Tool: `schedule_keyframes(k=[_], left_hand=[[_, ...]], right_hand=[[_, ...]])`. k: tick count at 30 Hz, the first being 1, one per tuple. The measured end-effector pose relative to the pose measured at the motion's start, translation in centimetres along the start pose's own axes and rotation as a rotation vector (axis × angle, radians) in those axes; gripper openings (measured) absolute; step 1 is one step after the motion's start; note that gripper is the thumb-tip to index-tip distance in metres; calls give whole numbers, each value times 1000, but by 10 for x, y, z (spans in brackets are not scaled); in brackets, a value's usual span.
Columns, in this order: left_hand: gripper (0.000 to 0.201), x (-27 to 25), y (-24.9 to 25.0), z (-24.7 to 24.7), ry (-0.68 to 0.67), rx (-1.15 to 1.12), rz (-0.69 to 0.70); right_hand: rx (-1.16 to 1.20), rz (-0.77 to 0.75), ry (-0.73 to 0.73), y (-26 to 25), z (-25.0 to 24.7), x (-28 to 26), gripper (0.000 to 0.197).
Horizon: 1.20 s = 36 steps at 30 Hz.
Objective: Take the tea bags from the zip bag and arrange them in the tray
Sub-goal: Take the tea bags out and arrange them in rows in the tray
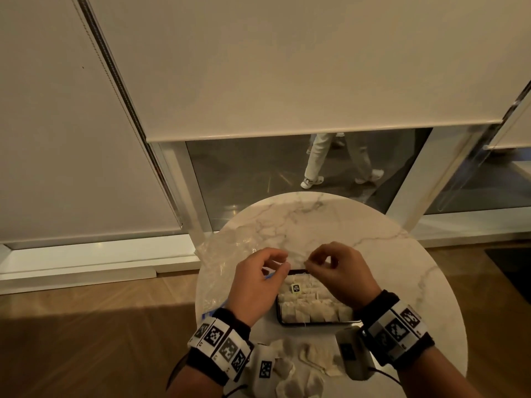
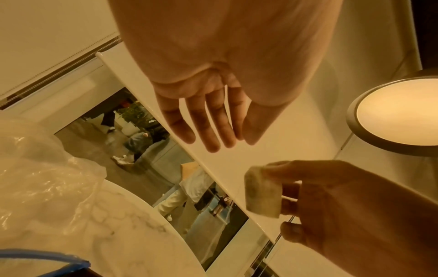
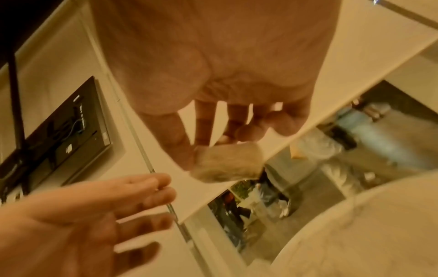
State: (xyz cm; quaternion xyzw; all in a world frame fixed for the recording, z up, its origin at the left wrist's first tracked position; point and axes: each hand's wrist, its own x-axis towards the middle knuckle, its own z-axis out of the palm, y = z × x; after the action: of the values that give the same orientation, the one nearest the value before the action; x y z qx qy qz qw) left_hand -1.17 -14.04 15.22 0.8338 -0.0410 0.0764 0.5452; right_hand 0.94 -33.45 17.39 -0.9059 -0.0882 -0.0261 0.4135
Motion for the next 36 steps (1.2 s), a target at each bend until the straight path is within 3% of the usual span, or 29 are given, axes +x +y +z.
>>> schedule_keyframes(k=[2, 5, 12, 17, 25, 30, 36], left_hand=[[12, 1, -1, 0, -11, -17, -29], [12, 1, -3, 2, -56, -71, -73], [18, 1, -14, 10, -322, -145, -95], [14, 2, -16, 10, -316, -241, -136], [10, -1, -24, 9, -286, -236, -136], [10, 0, -23, 12, -255, -222, -110], [8, 0, -24, 13, -283, -224, -114]], right_hand=[[162, 45, -113, -1, 3, -3, 8], [107, 95, -80, 4, 9, -6, 9], [400, 65, -282, -2, 4, -3, 5], [262, 16, -261, 3, 1, 0, 6], [383, 58, -135, 6, 1, 2, 5], [238, -40, -253, 8, 7, 1, 2], [199, -75, -235, 15, 10, 3, 8]])
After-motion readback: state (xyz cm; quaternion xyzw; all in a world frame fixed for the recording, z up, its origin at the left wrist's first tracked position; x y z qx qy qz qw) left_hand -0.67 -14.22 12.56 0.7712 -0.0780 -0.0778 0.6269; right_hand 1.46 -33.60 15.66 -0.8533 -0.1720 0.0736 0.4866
